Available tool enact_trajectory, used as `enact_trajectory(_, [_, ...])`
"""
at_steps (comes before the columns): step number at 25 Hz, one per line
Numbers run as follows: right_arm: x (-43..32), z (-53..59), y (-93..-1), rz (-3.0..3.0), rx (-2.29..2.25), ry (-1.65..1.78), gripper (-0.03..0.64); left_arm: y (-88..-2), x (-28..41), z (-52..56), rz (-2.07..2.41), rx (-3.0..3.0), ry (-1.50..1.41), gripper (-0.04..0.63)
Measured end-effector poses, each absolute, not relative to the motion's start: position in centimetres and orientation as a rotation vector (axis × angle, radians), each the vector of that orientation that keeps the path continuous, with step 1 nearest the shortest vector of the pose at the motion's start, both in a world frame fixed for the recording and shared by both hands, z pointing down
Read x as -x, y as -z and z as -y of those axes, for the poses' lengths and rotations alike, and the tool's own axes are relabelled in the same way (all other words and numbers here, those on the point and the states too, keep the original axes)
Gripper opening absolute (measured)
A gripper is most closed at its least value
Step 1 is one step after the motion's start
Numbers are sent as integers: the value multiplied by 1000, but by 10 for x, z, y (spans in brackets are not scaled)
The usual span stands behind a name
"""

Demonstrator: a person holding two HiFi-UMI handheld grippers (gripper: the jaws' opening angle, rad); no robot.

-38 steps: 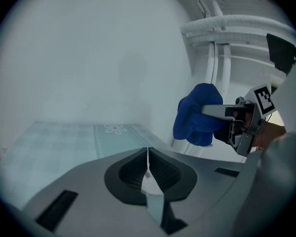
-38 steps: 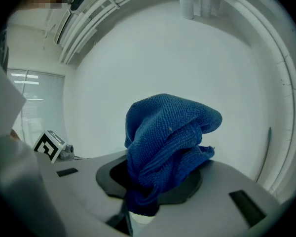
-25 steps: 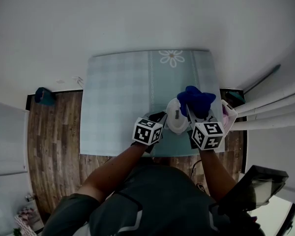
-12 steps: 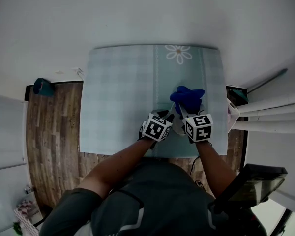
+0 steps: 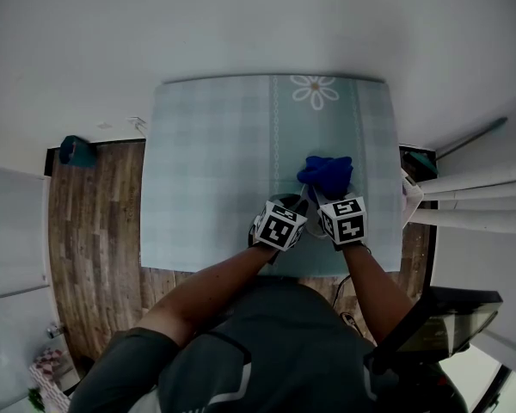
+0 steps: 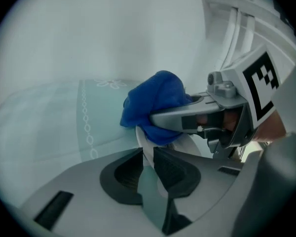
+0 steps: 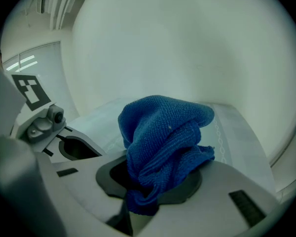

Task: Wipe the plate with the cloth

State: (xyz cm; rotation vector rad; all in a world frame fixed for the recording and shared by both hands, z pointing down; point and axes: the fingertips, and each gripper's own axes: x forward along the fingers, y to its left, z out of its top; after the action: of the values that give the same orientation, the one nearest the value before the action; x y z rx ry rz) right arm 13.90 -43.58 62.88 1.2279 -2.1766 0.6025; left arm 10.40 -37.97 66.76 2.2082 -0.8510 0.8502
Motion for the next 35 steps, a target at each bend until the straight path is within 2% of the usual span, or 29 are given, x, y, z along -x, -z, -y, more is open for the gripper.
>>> enact_trajectory(9, [-155,433,-630,2120,-1225,-522,100,-665,-104,380,879,-2190,-837,66])
enact_trajectory(19, [-221,430,-611,2017,-1465,-548,100,-666,-102,373,923,-2131,-815,64])
enact_trajectory(27, [-132,410,-617,2175,-1164,-631,100,-668,-102,367,907,-2122,-767,66])
enact_trajectory(35, [-154,391,-642,2085,-1051,-570,100,-664,-103,368,919,-2158,-770,66])
